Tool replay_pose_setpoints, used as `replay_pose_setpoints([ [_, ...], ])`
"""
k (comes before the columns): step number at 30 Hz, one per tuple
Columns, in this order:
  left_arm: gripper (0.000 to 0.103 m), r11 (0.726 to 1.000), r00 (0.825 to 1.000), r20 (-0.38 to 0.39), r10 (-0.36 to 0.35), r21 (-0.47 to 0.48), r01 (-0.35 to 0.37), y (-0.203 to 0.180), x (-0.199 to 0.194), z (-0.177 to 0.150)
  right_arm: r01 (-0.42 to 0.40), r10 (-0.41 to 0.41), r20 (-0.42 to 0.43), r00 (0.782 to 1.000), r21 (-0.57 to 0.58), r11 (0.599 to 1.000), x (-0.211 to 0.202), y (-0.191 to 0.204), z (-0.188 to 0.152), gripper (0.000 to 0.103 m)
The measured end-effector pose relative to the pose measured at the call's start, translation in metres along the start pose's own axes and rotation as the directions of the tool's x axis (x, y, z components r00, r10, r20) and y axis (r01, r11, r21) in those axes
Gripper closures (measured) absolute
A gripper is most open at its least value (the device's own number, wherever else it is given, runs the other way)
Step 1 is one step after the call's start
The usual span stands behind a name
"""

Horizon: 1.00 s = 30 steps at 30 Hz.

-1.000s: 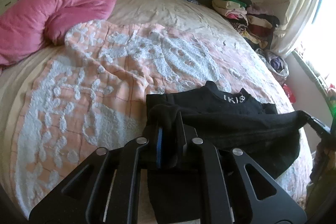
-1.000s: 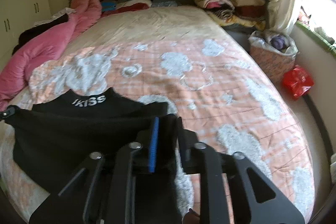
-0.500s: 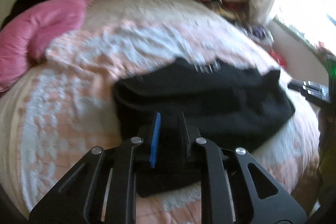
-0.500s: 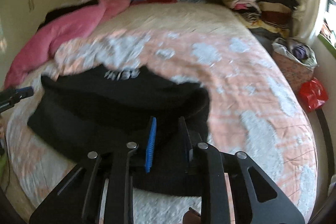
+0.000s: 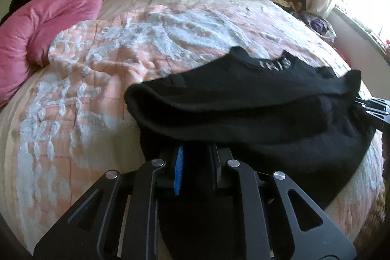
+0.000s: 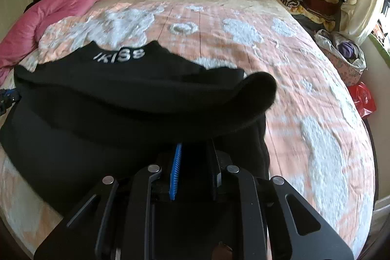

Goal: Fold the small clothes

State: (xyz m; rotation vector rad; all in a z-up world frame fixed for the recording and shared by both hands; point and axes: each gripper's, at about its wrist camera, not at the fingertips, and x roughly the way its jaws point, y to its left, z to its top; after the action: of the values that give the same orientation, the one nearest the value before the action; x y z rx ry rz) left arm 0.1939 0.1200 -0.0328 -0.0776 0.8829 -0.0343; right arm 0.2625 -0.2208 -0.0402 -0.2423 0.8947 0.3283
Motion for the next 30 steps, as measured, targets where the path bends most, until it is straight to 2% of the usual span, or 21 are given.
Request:
replay_pose_setpoints([
  [7,0.093,0.999,0.999,0.038,-0.005,-0.042,0.006,0.014,0.010,0.022,-0.013,0.011,0.026,1.000,0.095,0.995,0.016,-0.014,0.034,0.085],
  [15,0.093,0.992,0.994,0.108,0.007,-0.127,0.006,0.046,0.005,0.044,0.027,-0.040,0.058,0.997,0.212,0.977,0.022,-0.051,0.065,0.084],
  [18,0.086,0.986,0.994,0.106,0.008,-0.165,0.009,0.059,0.005,0.044,0.045,-0.060,0.061,0.996,0.211,0.976,0.021,-0.059,0.062,0.081],
  [20,0.075,0.983,0.995,0.098,-0.006,-0.183,0.024,0.064,0.009,0.043,0.046,-0.058,0.053,0.997,0.206,0.977,0.023,-0.062,0.059,0.071],
  [21,0.073,0.981,0.996,0.092,-0.015,-0.190,0.033,0.065,0.011,0.042,0.038,-0.048,0.046,0.998,0.202,0.979,0.024,-0.062,0.057,0.055],
  [22,0.073,0.980,0.996,0.084,-0.031,-0.194,0.046,0.065,0.014,0.041,0.030,-0.038,0.039,0.999,0.193,0.981,0.026,-0.061,0.056,0.049],
  [25,0.073,0.983,0.997,0.063,-0.049,-0.175,0.059,0.058,0.024,0.038,0.044,-0.050,0.040,0.998,0.128,0.991,0.028,-0.051,0.055,0.050],
  [26,0.073,0.984,0.997,0.061,-0.052,-0.168,0.062,0.056,0.026,0.037,0.055,-0.059,0.036,0.998,0.108,0.993,0.031,-0.047,0.055,0.050],
  [27,0.073,0.985,0.996,0.063,-0.055,-0.161,0.065,0.054,0.027,0.036,0.058,-0.062,0.031,0.998,0.100,0.993,0.033,-0.044,0.056,0.055],
  [28,0.073,0.986,0.996,0.068,-0.056,-0.152,0.066,0.052,0.027,0.036,0.058,-0.061,0.028,0.998,0.099,0.993,0.036,-0.043,0.056,0.075],
  [29,0.085,0.989,0.997,0.070,-0.043,-0.136,0.052,0.050,0.027,0.036,0.061,-0.065,0.028,0.998,0.099,0.993,0.036,-0.043,0.056,0.086],
  [30,0.090,0.992,0.997,0.072,-0.027,-0.124,0.036,0.049,0.026,0.036,0.067,-0.071,0.032,0.997,0.104,0.992,0.036,-0.043,0.056,0.094],
])
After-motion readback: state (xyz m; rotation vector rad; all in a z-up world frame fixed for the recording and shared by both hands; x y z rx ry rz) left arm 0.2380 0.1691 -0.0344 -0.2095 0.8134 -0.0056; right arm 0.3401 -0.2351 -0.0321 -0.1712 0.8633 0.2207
